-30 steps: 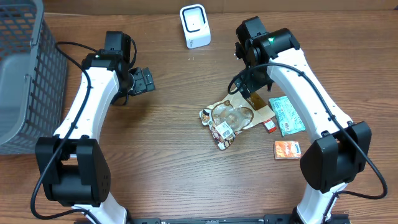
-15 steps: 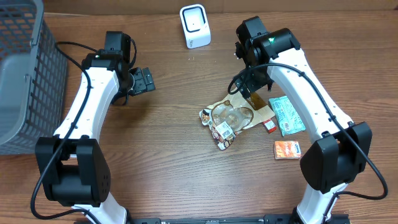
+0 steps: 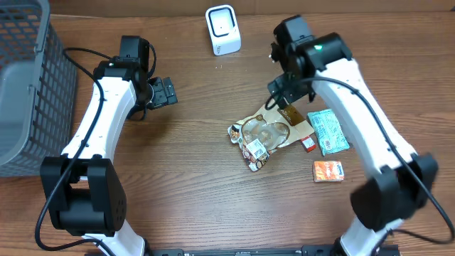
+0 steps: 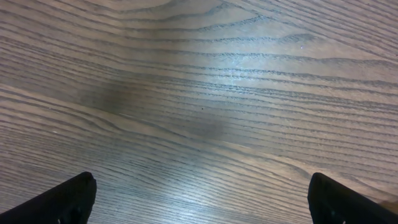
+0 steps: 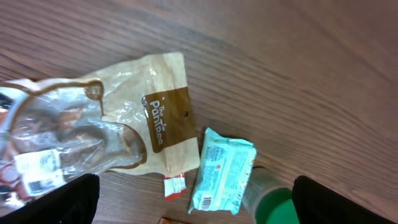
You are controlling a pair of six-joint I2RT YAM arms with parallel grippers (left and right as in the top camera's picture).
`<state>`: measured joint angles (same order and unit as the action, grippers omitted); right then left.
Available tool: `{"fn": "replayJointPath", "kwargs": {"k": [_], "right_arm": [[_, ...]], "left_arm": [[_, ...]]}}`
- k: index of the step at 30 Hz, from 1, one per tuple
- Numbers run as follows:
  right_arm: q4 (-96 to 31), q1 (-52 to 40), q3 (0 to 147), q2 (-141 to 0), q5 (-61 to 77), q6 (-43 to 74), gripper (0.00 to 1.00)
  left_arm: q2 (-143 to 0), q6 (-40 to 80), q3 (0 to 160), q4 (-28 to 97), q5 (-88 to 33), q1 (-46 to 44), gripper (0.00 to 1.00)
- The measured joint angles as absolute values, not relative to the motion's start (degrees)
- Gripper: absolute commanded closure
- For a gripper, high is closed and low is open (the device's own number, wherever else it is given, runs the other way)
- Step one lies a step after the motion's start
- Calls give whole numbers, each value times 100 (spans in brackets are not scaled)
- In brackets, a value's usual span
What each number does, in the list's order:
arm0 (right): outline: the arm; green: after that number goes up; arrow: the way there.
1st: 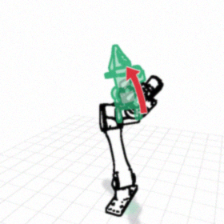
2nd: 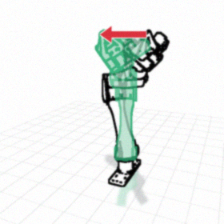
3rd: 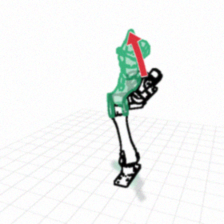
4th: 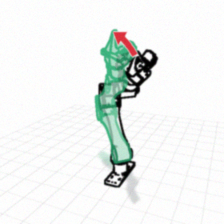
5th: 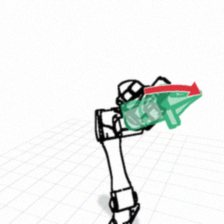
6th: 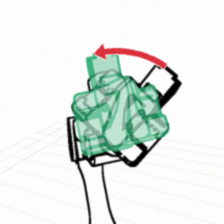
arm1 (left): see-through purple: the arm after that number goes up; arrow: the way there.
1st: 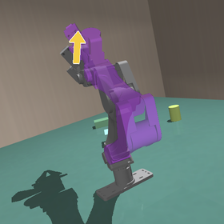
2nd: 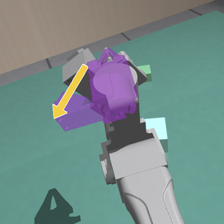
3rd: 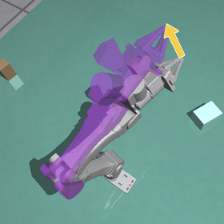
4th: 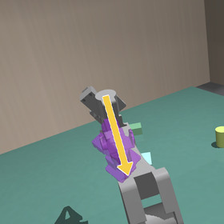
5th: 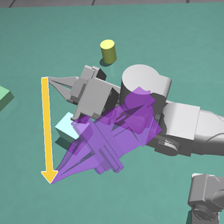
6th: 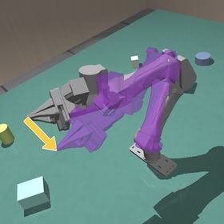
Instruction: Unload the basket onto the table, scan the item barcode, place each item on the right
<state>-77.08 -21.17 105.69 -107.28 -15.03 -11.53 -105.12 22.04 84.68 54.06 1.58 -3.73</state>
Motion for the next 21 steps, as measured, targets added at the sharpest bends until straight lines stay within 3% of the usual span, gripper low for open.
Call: {"fn": "replayJointPath", "kwargs": {"k": [21], "right_arm": [[-7708,-2115,10562,-5865,-1492,-1153,0]], "left_arm": [[-10512,2204,8468,5406,158,-373,0]]}}
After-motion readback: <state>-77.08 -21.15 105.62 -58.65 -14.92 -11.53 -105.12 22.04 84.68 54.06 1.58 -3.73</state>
